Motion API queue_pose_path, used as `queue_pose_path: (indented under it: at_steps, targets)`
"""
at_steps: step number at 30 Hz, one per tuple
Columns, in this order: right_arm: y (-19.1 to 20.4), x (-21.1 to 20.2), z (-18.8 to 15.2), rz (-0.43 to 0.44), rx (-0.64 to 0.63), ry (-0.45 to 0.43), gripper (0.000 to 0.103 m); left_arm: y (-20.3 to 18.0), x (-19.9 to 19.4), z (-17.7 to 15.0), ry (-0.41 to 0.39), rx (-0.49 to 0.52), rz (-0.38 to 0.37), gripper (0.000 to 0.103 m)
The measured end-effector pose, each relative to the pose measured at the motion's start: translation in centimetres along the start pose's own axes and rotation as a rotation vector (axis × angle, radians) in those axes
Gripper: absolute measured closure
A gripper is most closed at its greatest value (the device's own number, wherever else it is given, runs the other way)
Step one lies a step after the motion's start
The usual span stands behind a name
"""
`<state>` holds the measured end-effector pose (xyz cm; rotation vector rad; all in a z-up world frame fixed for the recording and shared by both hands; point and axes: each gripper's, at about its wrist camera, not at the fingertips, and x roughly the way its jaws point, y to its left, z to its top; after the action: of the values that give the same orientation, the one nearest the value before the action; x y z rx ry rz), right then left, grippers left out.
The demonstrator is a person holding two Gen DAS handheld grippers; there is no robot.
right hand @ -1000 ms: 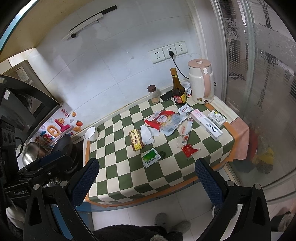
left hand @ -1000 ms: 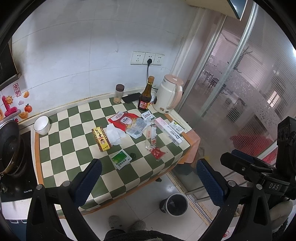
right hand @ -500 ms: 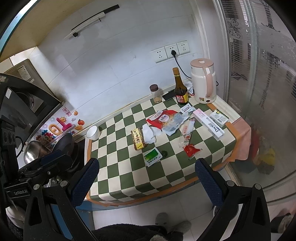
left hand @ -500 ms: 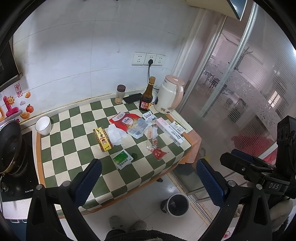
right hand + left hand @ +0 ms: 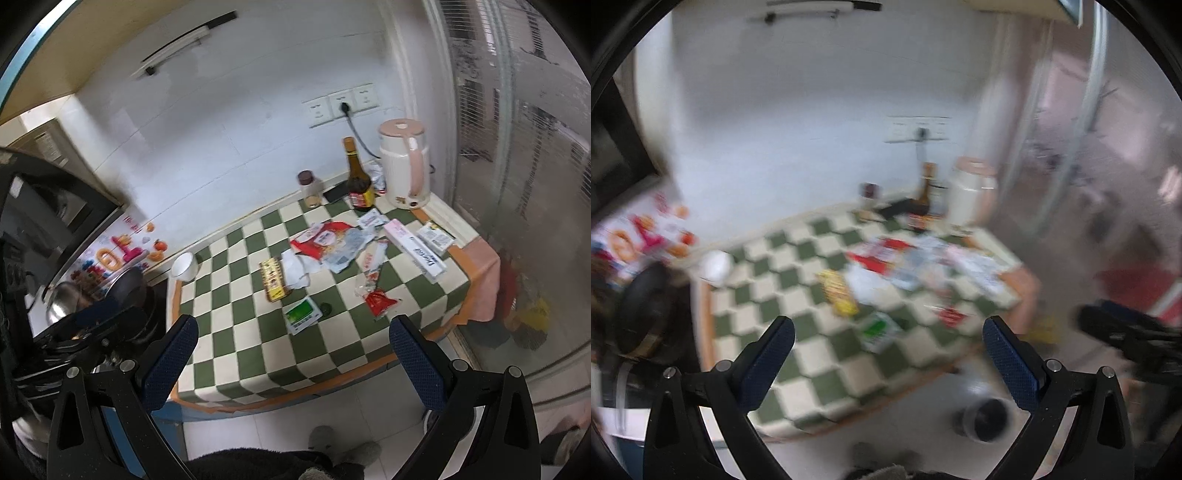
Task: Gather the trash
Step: 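Grasp the yellow seasoning box with the left tool while the right tool grasps the white Doctor toothpaste box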
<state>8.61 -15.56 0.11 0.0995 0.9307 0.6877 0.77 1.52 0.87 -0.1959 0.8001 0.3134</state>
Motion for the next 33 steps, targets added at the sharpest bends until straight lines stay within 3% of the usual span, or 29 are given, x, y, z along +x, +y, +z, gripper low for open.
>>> queue_pose_path:
  at_steps: [1,5,12,13,16,18,19,21,22,24,26,31,32,33]
  targets:
    - [-0.2,0.3,0.1,-0.023,0.014,0.003,0.0,0.5,1.1,0.3,0.002,0.003,0.067,0.0]
    - [-2.0,2.4,0.5,-0.103,0.046,0.01,0.0,2.5,5.5,0.9,0.06,-0.034,0.198,0.0]
    - [-9.0,9.6,1.7,-0.23,0.138,0.037,0.0,5.4,15.8,0.8,0.265,-0.149,0.318,0.0]
    - [-10.8,12.6,2.6,-0.287,0.149,0.075,0.0,5.7,18.1,0.8,0.312,-0.158,0.336,0.0]
    - [-12.5,15.6,3.6,-0.314,0.156,0.123,0.0,6.4,24.2,0.6,0.414,-0.181,0.37,0.0]
    - [-15.1,21.1,5.5,-0.361,0.145,0.201,0.0,6.8,27.6,0.4,0.467,-0.207,0.374,0.0]
    - [-15.1,21.1,5.5,-0.361,0.145,0.201,0.0,7.0,29.4,0.4,0.489,-0.225,0.373,0.0]
    - [-17.5,27.4,7.3,-0.41,0.122,0.296,0.0,7.2,32.8,0.3,0.518,-0.246,0.369,0.0]
    - [-17.5,27.4,7.3,-0.41,0.122,0.296,0.0,7.4,34.4,0.3,0.537,-0.248,0.369,0.0]
    - [-20.0,33.9,9.1,-0.468,0.109,0.397,0.004,7.7,37.5,0.2,0.569,-0.253,0.37,0.0]
    - [-20.4,35.7,9.4,-0.485,0.099,0.422,0.006,8.3,40.1,0.0,0.598,-0.269,0.375,0.0]
    - [-23.4,45.1,11.5,-0.596,-0.016,0.569,0.011,8.8,44.5,-1.2,0.657,-0.276,0.394,0.0]
    - [-23.4,45.1,11.5,-0.596,-0.016,0.569,0.013,8.8,44.9,-1.4,0.656,-0.29,0.363,0.0]
    - [-24.1,47.2,11.2,-0.603,-0.036,0.628,0.019,8.9,44.9,-1.4,0.653,-0.303,0.348,0.0]
